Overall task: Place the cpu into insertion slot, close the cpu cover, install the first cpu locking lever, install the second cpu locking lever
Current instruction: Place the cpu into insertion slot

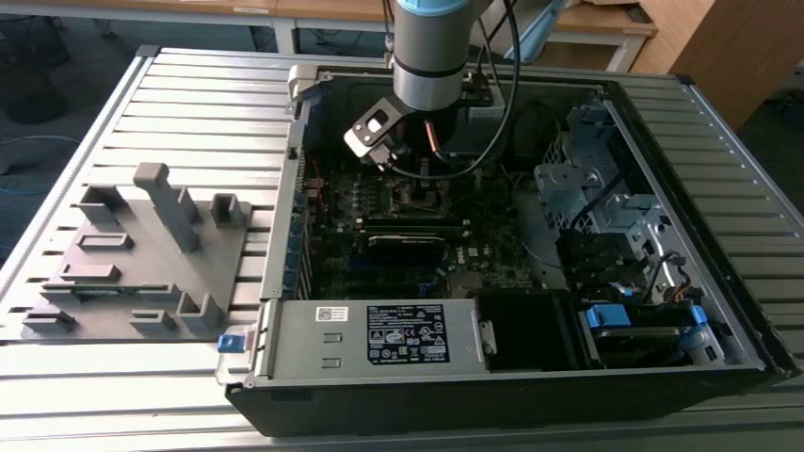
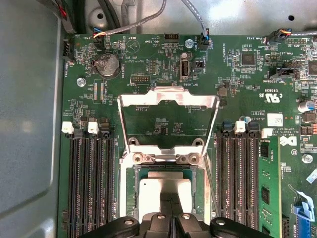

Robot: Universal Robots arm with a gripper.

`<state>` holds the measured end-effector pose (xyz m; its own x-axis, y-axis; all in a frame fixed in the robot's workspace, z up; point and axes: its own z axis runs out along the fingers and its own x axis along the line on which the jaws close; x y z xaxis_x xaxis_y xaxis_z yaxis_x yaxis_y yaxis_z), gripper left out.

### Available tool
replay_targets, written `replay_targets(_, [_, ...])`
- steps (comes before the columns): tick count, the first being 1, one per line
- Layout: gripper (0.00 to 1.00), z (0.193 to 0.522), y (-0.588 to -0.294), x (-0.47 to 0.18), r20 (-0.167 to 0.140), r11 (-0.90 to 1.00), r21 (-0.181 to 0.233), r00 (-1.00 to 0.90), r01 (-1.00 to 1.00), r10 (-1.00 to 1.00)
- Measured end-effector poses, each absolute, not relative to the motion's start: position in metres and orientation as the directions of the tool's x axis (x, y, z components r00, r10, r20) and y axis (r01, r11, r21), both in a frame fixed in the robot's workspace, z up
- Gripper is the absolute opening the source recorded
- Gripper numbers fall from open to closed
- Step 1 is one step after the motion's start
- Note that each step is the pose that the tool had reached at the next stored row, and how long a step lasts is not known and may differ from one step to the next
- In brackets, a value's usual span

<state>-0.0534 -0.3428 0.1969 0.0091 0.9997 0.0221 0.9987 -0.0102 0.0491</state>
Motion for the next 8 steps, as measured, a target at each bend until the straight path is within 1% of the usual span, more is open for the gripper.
replay_targets(8, [0.1, 0.1982, -0.3426, -0.0533, 0.024, -0.01, 0.05, 0.009, 0.999, 1.0])
